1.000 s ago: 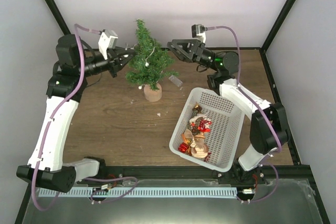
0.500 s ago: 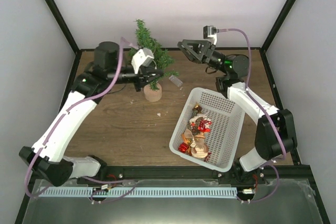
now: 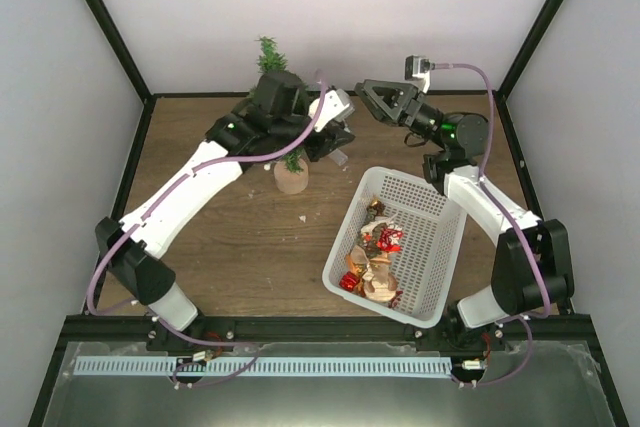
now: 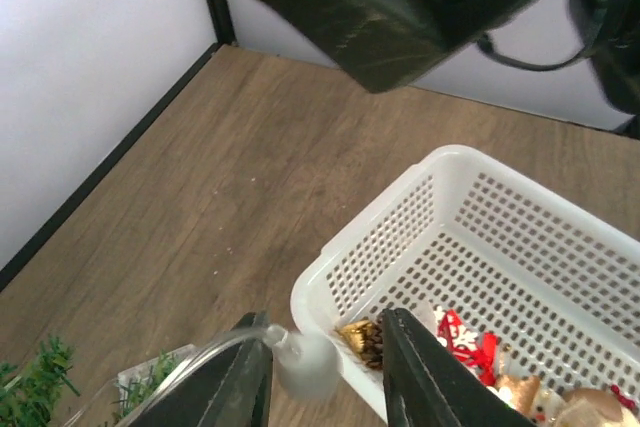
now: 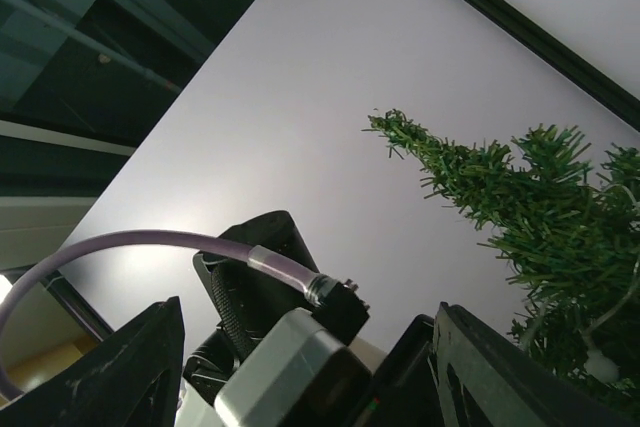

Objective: Decorate the small christmas tree

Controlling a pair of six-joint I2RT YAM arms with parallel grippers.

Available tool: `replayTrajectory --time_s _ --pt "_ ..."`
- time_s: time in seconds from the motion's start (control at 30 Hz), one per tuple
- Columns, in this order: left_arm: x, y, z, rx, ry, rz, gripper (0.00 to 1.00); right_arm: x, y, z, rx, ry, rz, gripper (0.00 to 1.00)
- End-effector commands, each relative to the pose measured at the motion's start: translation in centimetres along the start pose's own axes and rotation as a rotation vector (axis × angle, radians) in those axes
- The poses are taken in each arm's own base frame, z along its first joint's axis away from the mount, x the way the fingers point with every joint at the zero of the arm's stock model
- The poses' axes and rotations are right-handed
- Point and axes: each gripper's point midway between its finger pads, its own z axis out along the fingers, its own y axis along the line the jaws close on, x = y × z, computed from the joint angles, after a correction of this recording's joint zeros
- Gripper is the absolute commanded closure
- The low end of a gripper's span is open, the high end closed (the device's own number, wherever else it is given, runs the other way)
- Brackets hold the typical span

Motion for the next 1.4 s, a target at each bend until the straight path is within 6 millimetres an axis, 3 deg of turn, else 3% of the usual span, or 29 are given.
replayTrajectory --time_s 0.0,0.07,0.17,0.3,0.43,0.77,0.97,1.1,1.17,1.37 --pt "-0.6 2.7 1.0 -0.126 0.015 0.036 0.64 -0.5 1.5 -0.7 -0.029 -0.020 -0.051 0.39" --pt "-0.3 3.5 1.6 -0.154 0.028 0.033 0.54 -0.5 1.4 -0.8 -0.031 -0.022 -0.051 0.39" --pt "-0.2 4.0 2.1 -0.173 0.037 0.033 0.30 -0.4 1.3 -1.0 -0.032 -0.023 -0.050 0.39" --pt "-0.6 4.1 2.0 -0.178 0.028 0.030 0.23 -0.3 1.1 -1.2 -0.029 -0.025 -0.047 0.39" --pt "-1.9 2.8 0.7 -0.133 -0.004 0.035 0.22 -0.3 1.0 -1.4 -0.022 -0.028 -0.050 0.39" --pt "-6.2 -3.4 -8.1 -0.049 -0.140 0.253 0.21 -0.8 1.2 -2.0 0.111 -0.044 -0.178 0.39" --pt "-6.2 -3.5 -13.1 -0.180 -0.143 0.332 0.22 -1.5 -0.1 -2.6 0.334 -0.028 -0.297 0.40" --pt "-4.4 -3.7 -16.6 -0.244 -0.104 0.373 0.23 -2.2 -1.7 -3.5 0.540 0.011 -0.346 0.40" --pt "-2.7 -2.8 -18.2 -0.314 -0.068 0.372 0.25 -2.1 -2.7 -4.4 0.649 0.035 -0.350 0.40" --pt "4.6 0.9 -21.4 -0.582 0.059 0.295 0.26 -0.1 -6.8 -8.0 0.949 0.133 -0.281 0.43"
